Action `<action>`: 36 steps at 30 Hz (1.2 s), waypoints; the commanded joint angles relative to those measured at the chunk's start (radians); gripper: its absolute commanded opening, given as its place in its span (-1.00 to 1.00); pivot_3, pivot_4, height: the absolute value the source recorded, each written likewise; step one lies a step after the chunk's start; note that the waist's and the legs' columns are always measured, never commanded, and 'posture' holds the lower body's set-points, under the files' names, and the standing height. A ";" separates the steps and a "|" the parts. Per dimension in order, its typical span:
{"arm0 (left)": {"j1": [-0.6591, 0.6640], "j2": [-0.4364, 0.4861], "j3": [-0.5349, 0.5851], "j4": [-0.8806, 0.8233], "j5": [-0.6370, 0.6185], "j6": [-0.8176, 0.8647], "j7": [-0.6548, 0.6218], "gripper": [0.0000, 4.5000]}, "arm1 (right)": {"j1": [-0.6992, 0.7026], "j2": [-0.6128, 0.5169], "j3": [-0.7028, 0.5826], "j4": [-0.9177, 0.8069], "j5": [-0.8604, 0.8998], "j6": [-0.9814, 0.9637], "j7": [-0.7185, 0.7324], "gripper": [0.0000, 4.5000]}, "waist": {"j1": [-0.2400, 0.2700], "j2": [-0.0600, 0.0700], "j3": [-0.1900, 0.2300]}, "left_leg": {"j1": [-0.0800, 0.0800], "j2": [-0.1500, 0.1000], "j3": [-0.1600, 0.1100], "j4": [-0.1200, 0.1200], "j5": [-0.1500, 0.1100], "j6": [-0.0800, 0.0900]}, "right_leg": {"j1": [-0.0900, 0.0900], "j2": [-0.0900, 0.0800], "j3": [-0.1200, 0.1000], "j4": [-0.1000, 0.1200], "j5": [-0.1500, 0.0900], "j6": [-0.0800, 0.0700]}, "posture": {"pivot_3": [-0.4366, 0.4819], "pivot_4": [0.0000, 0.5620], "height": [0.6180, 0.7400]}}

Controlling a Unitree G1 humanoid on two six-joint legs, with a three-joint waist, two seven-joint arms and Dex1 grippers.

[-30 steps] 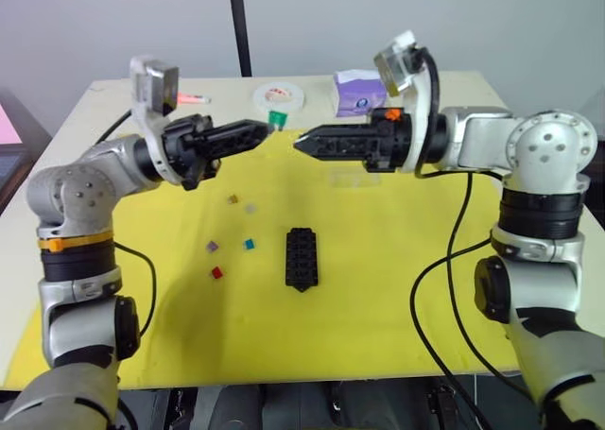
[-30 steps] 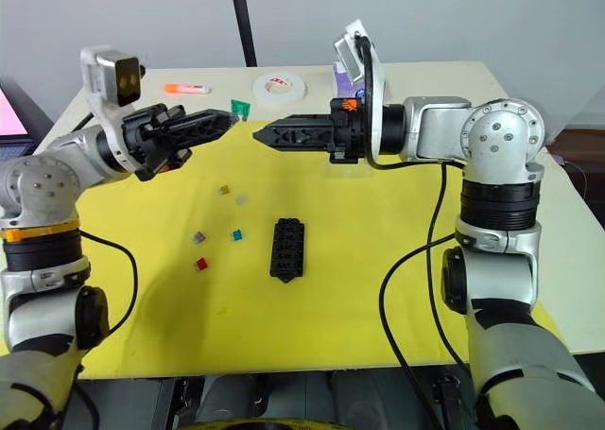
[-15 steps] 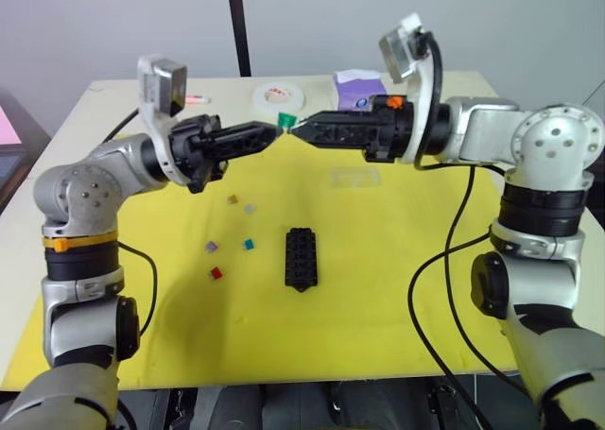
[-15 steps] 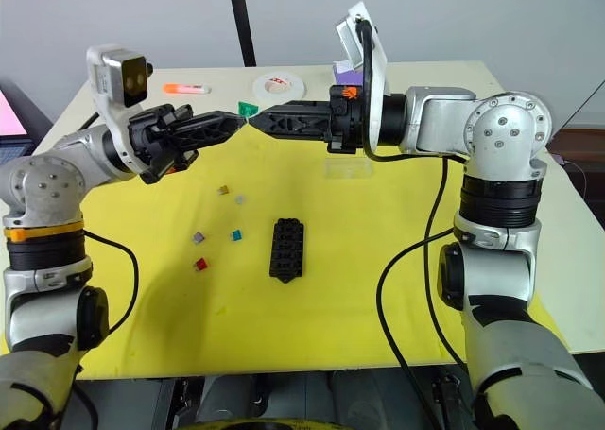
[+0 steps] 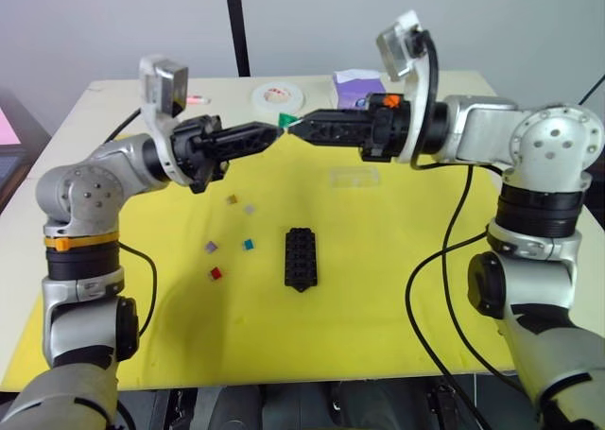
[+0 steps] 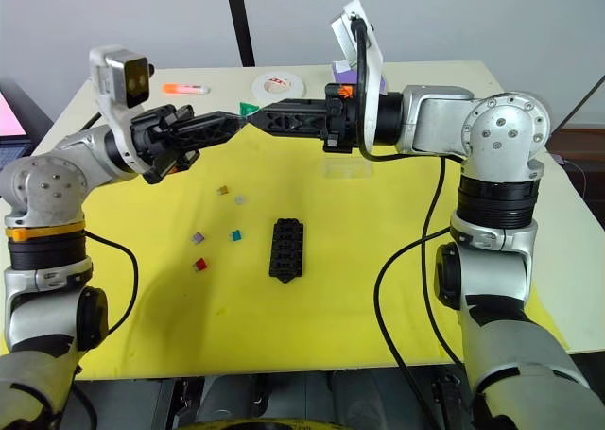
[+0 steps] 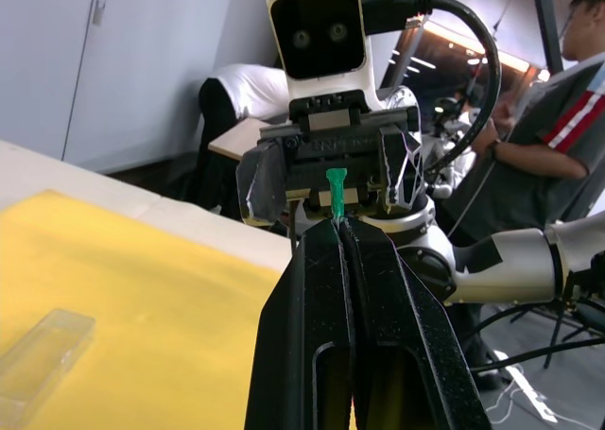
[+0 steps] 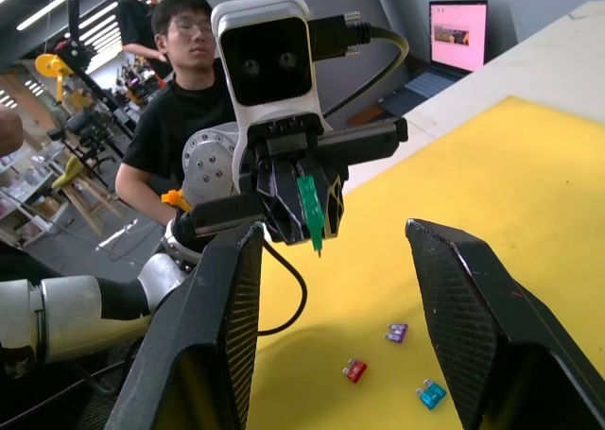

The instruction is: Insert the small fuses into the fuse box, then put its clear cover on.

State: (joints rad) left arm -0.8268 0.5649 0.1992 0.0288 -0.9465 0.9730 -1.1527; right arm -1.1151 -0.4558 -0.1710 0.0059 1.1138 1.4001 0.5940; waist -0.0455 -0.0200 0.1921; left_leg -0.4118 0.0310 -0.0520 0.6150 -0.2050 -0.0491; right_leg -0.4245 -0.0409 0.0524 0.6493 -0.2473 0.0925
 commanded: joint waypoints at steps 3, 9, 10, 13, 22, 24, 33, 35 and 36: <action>-0.001 0.016 -0.004 -0.012 -0.003 -0.018 -0.010 -1.00 | -0.039 0.006 -0.035 -0.015 0.025 -0.020 -0.004 0.11 | 0.000 0.000 0.000 | 0.000 0.000 0.000 0.000 0.000 0.000 | 0.000 0.000 0.000 0.000 0.000 0.000 | -0.05 -0.47 1.00; -0.002 0.015 -0.008 -0.011 -0.003 -0.023 -0.010 -1.00 | -0.037 0.007 -0.033 -0.015 0.027 -0.023 -0.007 0.04 | 0.000 0.000 0.000 | 0.000 0.000 0.000 0.000 0.000 0.000 | 0.000 0.000 0.000 0.000 0.000 0.000 | -0.05 -0.47 1.00; -0.003 0.015 -0.009 -0.011 -0.004 -0.024 -0.010 -1.00 | -0.036 0.008 -0.031 -0.016 0.026 -0.025 -0.009 -0.03 | 0.000 0.000 0.000 | 0.000 0.000 0.000 0.000 0.000 0.000 | 0.000 0.000 0.000 0.000 0.000 0.000 | -0.05 -0.47 1.00; -0.002 0.015 -0.010 -0.013 -0.005 -0.024 -0.009 -1.00 | -0.030 0.009 -0.028 -0.024 0.029 -0.026 -0.011 -0.44 | 0.000 0.000 0.000 | 0.000 0.000 0.000 0.000 0.000 0.000 | 0.000 0.000 0.000 0.000 0.000 -0.001 | -0.05 -0.47 1.00; 0.000 0.020 -0.008 -0.006 -0.003 -0.025 -0.008 -1.00 | -0.029 0.004 -0.027 -0.028 0.047 -0.017 -0.009 -0.99 | 0.000 0.000 0.000 | 0.000 0.000 0.000 0.000 0.000 0.000 | 0.000 0.000 0.000 0.000 -0.001 -0.002 | -0.05 -0.47 1.00; 0.001 0.022 -0.009 -0.004 0.000 -0.026 -0.008 -1.00 | -0.029 0.003 -0.027 -0.029 0.049 -0.016 -0.008 -0.99 | 0.000 0.000 0.000 | 0.000 0.000 0.000 0.000 0.000 0.000 | 0.000 0.000 0.000 0.000 -0.001 -0.002 | -0.05 -0.47 1.00; 0.011 0.044 -0.023 0.016 0.034 -0.048 -0.026 -0.13 | -0.030 -0.003 -0.022 -0.028 0.046 -0.023 -0.001 -1.00 | 0.000 0.000 0.000 | 0.000 0.000 0.000 -0.001 0.000 0.000 | 0.000 0.000 0.000 -0.001 -0.002 -0.002 | -0.05 -0.47 1.00; 0.017 0.057 -0.020 0.011 0.034 -0.043 -0.035 0.17 | -0.030 -0.003 -0.022 -0.027 0.048 -0.026 0.003 -1.00 | 0.000 0.000 0.000 | 0.000 0.000 0.000 -0.001 0.000 0.000 | 0.000 0.000 0.000 -0.001 -0.002 -0.002 | -0.05 -0.47 1.00; 0.021 0.066 -0.020 0.008 0.038 -0.041 -0.037 0.35 | -0.029 -0.005 -0.019 -0.029 0.045 -0.030 0.008 -1.00 | -0.001 0.000 0.000 | 0.000 0.000 0.000 -0.001 0.000 0.000 | 0.000 0.000 0.000 -0.001 -0.002 -0.002 | -0.05 -0.47 1.00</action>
State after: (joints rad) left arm -0.7970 0.6138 0.1708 0.0627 -0.9043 0.9446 -1.1777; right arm -1.1184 -0.4539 -0.1718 0.0046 1.1431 1.3880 0.5876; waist -0.0463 -0.0199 0.1923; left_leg -0.4121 0.0310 -0.0520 0.6136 -0.2050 -0.0491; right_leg -0.4250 -0.0410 0.0525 0.6477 -0.2488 0.0901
